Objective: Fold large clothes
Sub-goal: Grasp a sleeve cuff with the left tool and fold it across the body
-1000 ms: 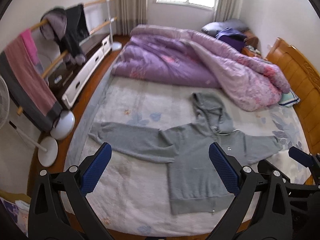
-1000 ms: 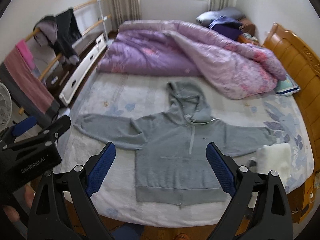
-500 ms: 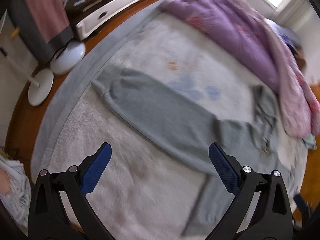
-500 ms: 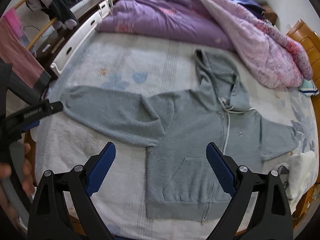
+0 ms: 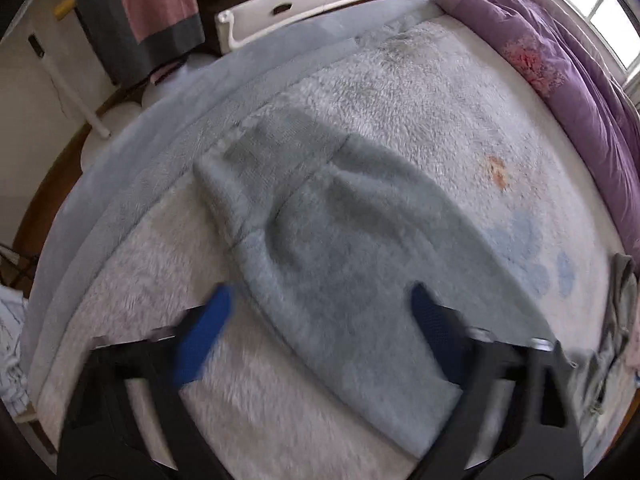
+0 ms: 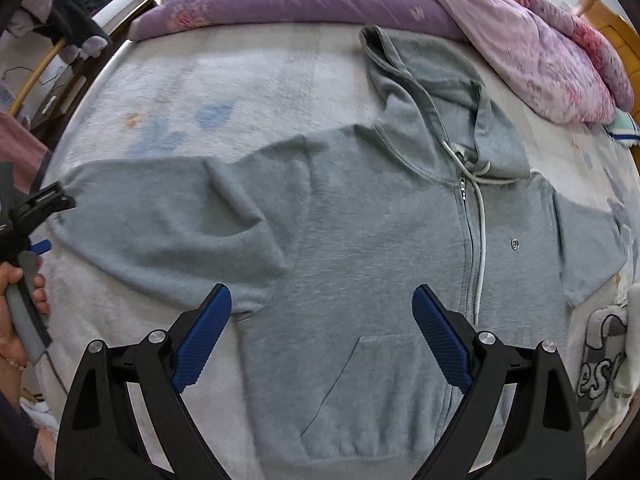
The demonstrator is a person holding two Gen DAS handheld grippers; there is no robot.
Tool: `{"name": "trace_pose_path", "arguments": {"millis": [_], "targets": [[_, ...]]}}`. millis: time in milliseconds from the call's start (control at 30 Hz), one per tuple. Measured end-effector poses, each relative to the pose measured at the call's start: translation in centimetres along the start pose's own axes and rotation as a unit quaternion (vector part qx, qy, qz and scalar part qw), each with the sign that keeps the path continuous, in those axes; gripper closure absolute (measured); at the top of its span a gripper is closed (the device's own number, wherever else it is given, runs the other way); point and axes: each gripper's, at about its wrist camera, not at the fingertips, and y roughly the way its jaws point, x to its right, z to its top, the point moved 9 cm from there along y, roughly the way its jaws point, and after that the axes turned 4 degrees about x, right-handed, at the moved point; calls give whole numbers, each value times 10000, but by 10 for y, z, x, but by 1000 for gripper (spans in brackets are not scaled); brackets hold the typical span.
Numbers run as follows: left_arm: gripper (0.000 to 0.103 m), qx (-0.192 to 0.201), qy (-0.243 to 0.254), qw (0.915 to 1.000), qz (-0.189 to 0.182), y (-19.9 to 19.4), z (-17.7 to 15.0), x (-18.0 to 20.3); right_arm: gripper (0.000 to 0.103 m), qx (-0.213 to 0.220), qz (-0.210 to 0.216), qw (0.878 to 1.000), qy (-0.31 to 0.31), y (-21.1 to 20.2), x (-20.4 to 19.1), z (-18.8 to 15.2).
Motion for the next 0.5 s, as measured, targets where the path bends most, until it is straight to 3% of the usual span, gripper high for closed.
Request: {"name": "trace_pose_path", "arguments": {"millis": [67,100,167,333,500], "targets": [[55,32,133,9998,151,7,2,-2,15,-38,34,9999,109,12,7,-5],[61,43,153,9997,158,10,2,-2,15,-56,68,9998,155,15,10,-7],[95,150,111,9995,247,8,5,-6,15,-70,120,9996,225,17,16,-12],[98,779,164,9968,31,-46,14,11,15,-50,190,9993,332,14,42,-19],[98,1522,488,9861,-454,-137,5,75,15,121,146,9984,524,-1,94,-16]]}}
